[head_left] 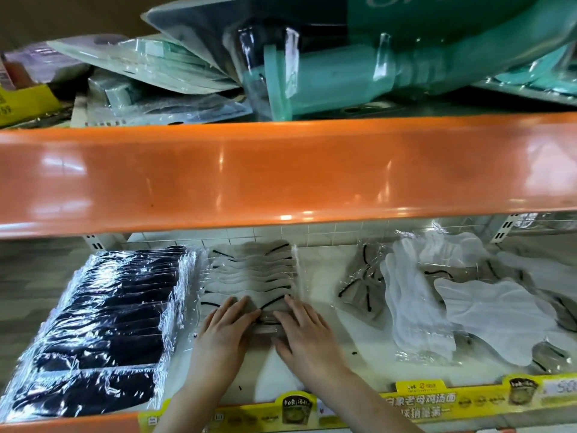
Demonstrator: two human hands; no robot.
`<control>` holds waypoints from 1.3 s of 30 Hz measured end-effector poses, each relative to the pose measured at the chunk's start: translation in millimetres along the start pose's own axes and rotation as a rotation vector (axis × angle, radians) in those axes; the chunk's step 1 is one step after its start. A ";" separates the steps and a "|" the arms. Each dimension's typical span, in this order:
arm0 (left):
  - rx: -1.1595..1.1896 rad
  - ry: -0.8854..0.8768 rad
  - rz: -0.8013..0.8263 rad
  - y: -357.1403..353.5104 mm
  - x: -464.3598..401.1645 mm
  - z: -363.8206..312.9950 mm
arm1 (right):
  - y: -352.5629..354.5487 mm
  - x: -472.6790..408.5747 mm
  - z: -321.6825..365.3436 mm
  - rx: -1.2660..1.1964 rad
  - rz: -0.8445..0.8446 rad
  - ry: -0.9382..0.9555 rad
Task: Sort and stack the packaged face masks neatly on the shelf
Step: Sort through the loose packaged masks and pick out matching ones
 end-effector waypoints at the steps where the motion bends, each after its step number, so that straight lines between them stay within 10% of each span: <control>1: -0.005 0.002 -0.008 0.9 -0.3 -1.1 | -2.3 -0.5 -1.2 -0.012 0.001 -0.005; 16: 0.107 -0.189 -0.014 13.2 7.7 -79.4 | 35.7 5.8 -43.9 -0.147 -0.176 -0.247; 24: 0.228 -0.080 0.094 -15.6 -11.0 -165.2 | 57.4 47.7 -109.3 -0.106 0.004 -0.322; 39: 0.334 0.049 0.083 -42.3 -10.0 -182.4 | 56.2 60.4 -105.3 0.135 -0.158 -0.231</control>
Point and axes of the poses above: each hand's wrist, its own x-axis away from the middle knuckle, its own y-axis out of the back of the hand, z = x × y, the point moved 5 cm from there along -x, towards the middle knuckle, and after that the axes turned 14 degrees about y, right-handed, at the moved point
